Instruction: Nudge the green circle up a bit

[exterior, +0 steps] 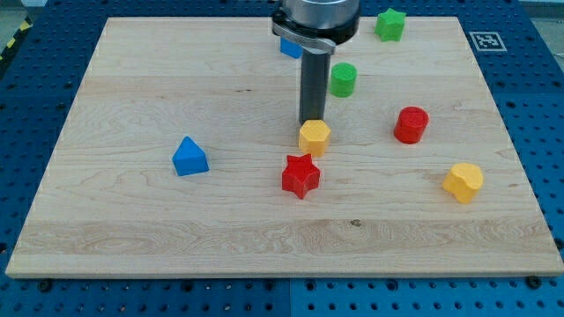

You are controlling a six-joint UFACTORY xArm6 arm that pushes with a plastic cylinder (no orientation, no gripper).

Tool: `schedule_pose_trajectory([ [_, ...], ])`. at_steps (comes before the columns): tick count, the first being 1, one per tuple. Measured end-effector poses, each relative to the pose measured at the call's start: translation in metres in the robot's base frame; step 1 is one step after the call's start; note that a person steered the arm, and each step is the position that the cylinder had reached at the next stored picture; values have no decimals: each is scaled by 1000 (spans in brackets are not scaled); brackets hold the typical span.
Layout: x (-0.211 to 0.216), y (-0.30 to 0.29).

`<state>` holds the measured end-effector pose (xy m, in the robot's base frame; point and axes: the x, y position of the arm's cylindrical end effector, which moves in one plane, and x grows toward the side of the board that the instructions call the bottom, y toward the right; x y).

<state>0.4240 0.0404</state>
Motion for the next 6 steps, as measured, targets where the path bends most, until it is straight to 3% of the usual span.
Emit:
schedule_pose_trajectory([
  [1,0,8],
  [3,-52,27],
  [6,-58,165],
])
